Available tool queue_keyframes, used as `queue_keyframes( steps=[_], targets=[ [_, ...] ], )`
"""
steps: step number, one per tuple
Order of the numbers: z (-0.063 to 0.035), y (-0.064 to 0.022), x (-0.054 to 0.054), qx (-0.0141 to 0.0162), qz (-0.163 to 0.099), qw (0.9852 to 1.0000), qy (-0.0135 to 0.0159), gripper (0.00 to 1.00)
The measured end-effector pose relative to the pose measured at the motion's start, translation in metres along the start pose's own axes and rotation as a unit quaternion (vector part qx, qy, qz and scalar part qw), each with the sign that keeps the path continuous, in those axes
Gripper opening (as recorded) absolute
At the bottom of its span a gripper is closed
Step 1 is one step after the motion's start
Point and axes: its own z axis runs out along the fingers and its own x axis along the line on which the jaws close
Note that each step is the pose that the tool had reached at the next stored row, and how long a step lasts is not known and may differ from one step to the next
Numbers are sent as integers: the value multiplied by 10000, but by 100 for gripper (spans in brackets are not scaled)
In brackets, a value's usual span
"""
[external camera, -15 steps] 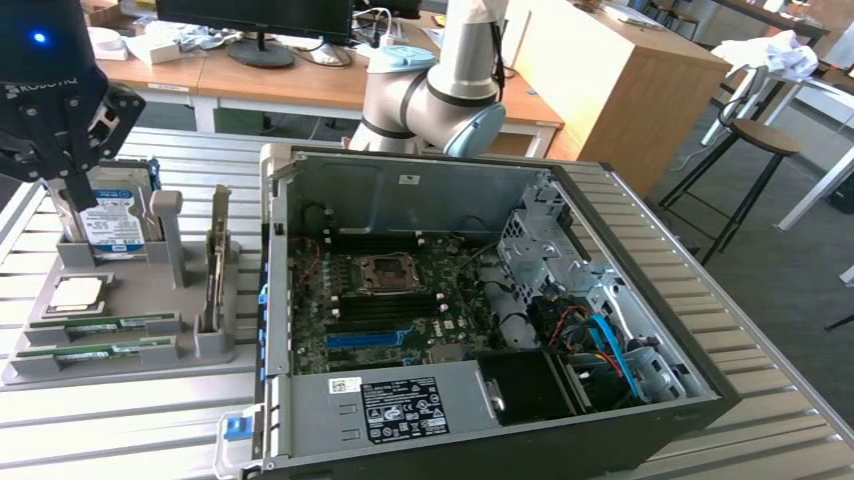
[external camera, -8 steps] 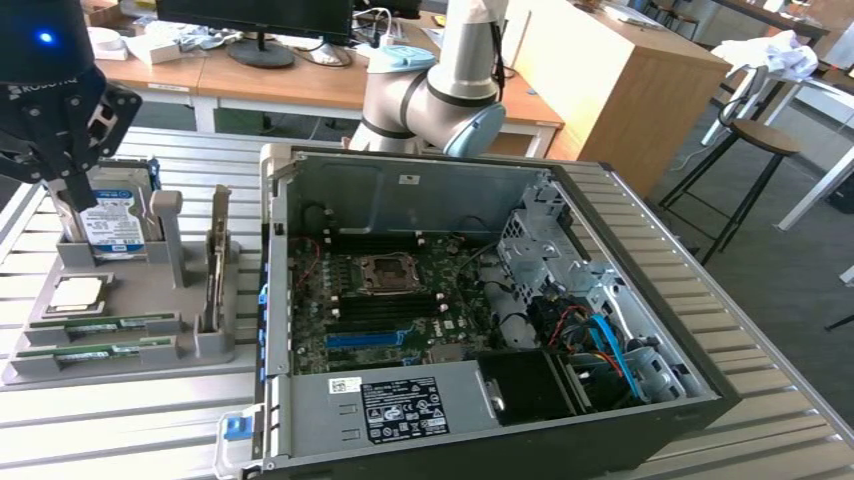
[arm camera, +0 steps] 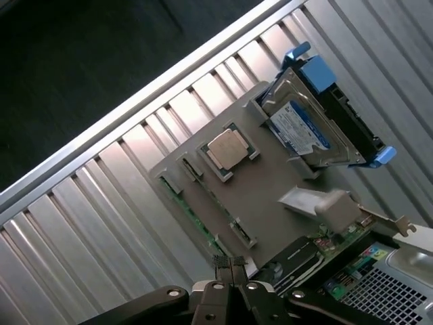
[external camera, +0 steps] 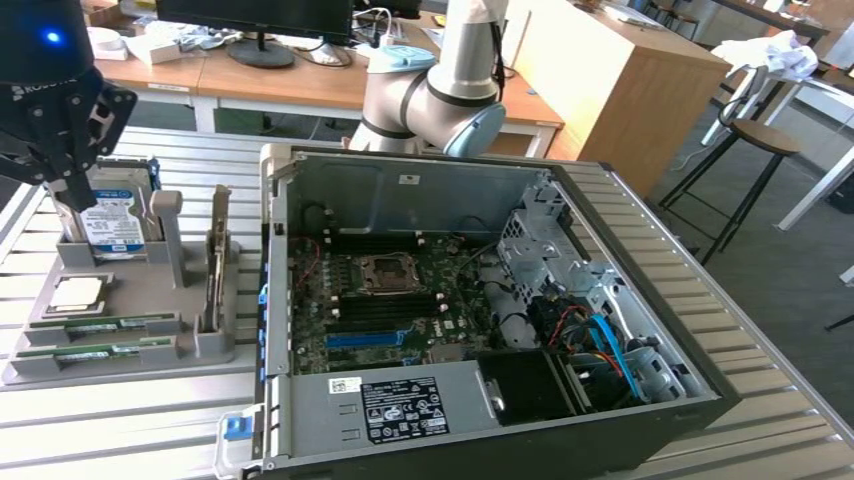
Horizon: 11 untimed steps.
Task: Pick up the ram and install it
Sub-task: 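Pick up the ram and move it above insertion slot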
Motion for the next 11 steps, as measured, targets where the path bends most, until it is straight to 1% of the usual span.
queue_keyframes(
  steps=[3,6,11],
  targets=[
    [1,0,0,-5,-188,9998,8,10],
    [2,0,0,-9,-374,9993,17,10],
    [3,0,0,-16,-704,9975,32,10]
  ],
)
